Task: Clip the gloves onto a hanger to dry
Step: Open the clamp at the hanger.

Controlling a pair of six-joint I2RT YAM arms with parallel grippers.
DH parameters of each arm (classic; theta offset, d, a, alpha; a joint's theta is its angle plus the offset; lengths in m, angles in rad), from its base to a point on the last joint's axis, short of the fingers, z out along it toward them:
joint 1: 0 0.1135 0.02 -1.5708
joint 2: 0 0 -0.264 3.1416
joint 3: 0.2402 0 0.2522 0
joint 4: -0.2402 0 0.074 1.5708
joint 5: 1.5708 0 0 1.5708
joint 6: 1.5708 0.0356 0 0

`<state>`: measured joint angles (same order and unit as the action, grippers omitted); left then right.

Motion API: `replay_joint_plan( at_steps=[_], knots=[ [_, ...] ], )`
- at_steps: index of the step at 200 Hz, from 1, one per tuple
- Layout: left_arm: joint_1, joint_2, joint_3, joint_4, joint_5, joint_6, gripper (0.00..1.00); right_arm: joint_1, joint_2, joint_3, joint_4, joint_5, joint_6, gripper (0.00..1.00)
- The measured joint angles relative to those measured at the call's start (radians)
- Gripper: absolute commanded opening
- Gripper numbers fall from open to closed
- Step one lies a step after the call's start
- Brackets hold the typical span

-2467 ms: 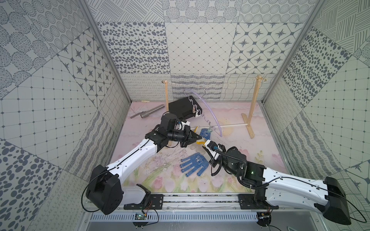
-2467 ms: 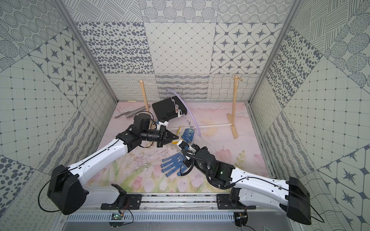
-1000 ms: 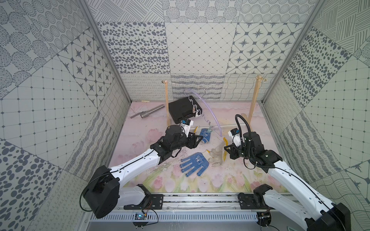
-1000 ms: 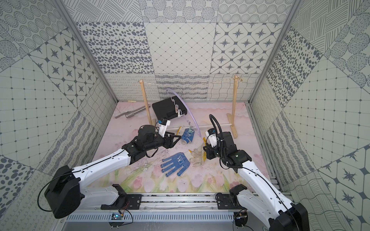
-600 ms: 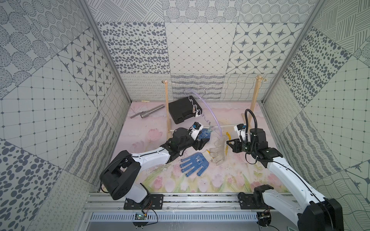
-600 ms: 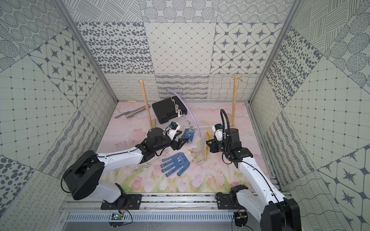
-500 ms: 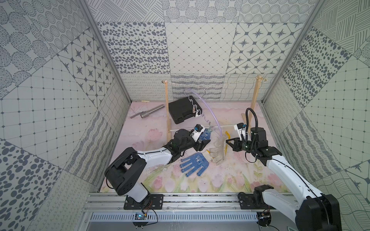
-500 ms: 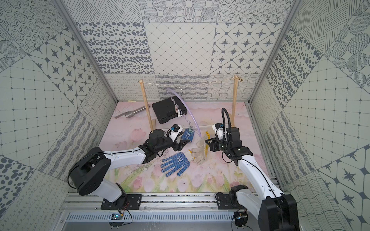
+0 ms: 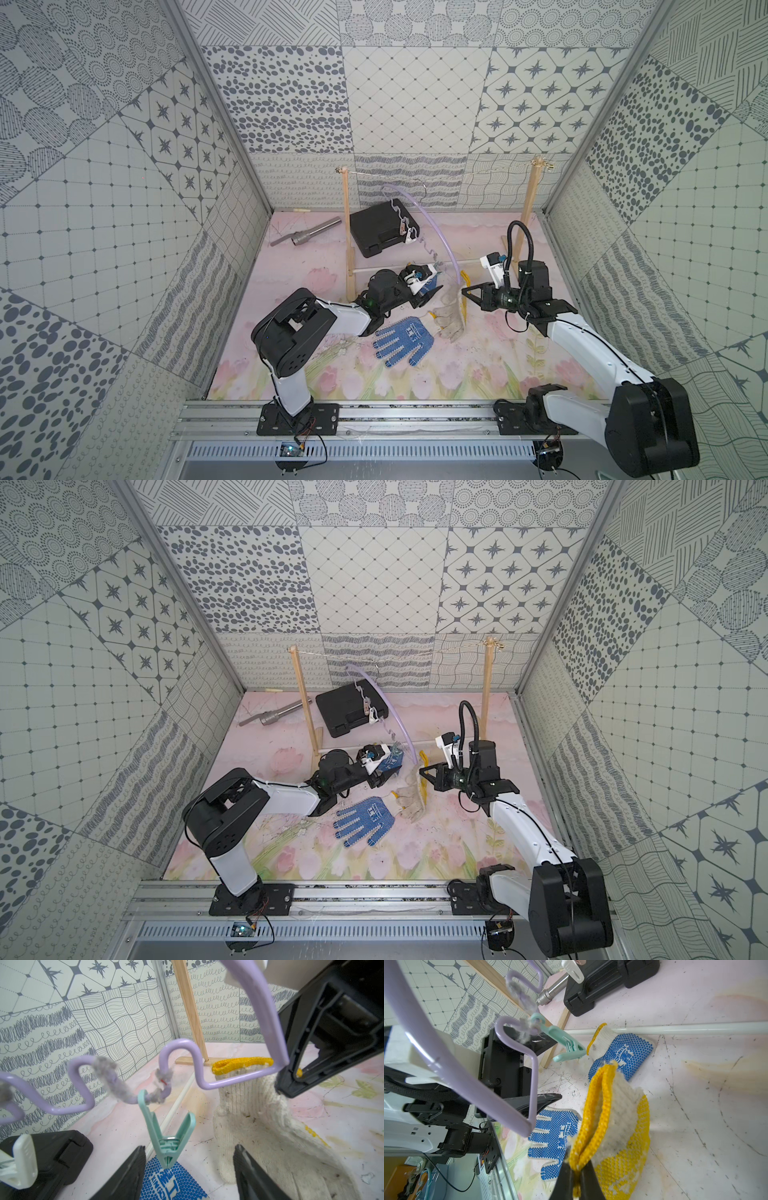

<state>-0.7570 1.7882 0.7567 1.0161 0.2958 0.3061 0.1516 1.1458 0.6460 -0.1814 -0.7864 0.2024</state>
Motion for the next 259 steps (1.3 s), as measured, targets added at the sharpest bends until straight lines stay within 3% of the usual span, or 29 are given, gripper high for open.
replay_joint_plan(
  at_steps=[172, 259],
  knots=[
    [-0.009, 0.067, 0.075, 0.082, -0.026, 0.115, 0.66, -0.001, 0.003, -0.001, 0.006, -0.022, 0.0, 0.0],
    [-0.029, 0.076, 0.079, 0.103, -0.072, 0.149, 0.53, -0.001, 0.003, -0.008, 0.015, -0.036, 0.01, 0.0]
  ],
)
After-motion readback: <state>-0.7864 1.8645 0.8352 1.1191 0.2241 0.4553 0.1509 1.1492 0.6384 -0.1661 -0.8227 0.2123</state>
